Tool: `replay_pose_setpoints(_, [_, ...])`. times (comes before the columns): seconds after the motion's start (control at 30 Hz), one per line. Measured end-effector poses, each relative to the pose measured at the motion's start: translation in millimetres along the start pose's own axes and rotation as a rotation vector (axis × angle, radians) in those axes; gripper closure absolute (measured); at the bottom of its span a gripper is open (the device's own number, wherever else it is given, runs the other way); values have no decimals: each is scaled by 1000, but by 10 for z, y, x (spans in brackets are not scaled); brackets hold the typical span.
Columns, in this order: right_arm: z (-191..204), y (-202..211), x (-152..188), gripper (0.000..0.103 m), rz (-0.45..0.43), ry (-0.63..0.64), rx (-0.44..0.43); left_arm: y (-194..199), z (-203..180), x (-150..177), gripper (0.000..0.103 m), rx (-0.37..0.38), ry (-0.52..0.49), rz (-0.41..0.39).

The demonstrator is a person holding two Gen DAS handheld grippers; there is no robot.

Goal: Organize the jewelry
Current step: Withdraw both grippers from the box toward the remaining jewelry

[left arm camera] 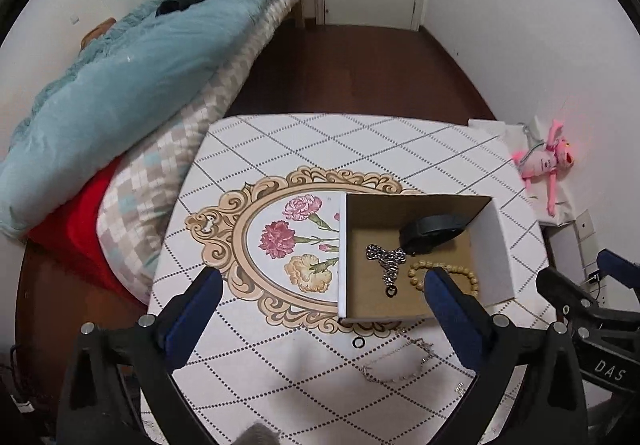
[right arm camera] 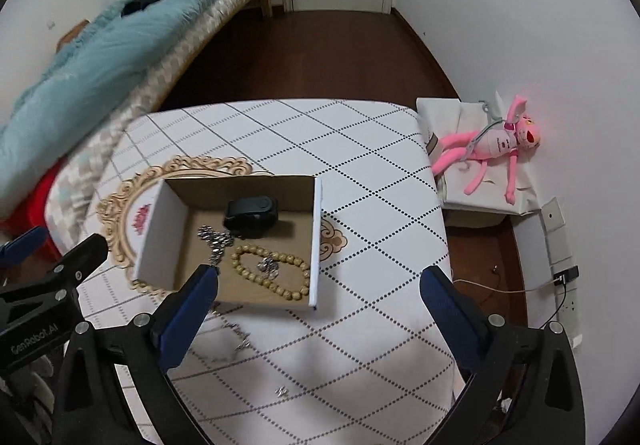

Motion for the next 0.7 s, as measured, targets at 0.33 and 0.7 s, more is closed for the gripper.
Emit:
replay_pose_setpoints(0.33, [17,-124,819,2,59,-43,-61,-53,176,734,0,-38,22,62])
replay_pose_setpoints(0.7, [230,-677,1582,43,114,-107,-161,-542,310,1596,0,-108,11,201])
Point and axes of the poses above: each gripper's, at about its wrist camera, not at the fingertips, and y roughly against the way its jaws point, z to its left, x to its underside, the point moved 10 cm from there along -y, roughly the way its jaws point, and after that the axes turned 1 degree about x, right-handed, at the moved point
